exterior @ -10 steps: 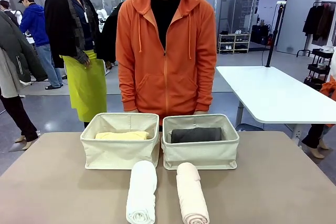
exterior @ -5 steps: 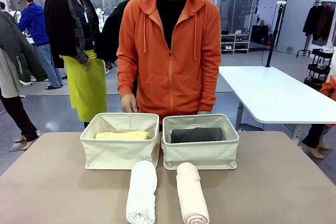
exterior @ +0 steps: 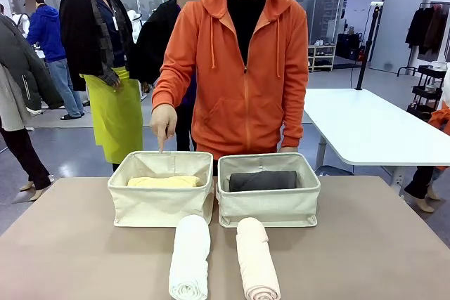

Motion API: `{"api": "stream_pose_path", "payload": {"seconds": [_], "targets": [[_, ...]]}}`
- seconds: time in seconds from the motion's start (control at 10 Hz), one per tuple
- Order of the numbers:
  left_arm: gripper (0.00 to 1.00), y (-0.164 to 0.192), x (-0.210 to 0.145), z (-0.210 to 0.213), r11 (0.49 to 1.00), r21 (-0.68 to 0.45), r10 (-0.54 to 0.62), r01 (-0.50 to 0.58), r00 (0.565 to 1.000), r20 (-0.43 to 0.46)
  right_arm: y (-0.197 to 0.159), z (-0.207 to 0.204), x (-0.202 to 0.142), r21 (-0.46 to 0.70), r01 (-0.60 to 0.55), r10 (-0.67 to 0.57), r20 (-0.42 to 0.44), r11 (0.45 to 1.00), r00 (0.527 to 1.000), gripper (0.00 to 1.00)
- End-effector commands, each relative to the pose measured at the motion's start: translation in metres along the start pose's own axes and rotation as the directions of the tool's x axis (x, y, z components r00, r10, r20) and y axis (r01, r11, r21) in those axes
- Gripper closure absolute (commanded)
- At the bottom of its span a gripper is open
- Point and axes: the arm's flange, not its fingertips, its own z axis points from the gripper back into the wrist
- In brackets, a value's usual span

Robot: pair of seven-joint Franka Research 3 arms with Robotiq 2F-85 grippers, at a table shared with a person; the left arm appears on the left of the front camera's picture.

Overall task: Divide the towels into two baskets.
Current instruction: Pick up one hotel-folded towel from the bottom of the table and place it in the Fabric basket indicated by the person.

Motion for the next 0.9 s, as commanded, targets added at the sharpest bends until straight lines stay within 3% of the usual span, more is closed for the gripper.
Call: {"api": "stream_pose_path", "payload": {"seconds": [0.0, 0.8], "targets": [[0.0, -0.0063, -0.0019, 0.0013, 1.0, 0.0, 0.016, -0.016, 1.0, 0.005, 0.0024, 0.0022, -0.0002, 0.001, -0.005, 0.005, -0.005, 1.0, 1.0, 0.0], [0.0, 0.0, 0.0, 0.0, 1.0, 0.0, 0.0, 0.0, 1.0, 0.0, 0.0024, 0.0022, -0.0002, 0.001, -0.005, 0.005, -0.005, 1.0, 1.0, 0.0]]}}
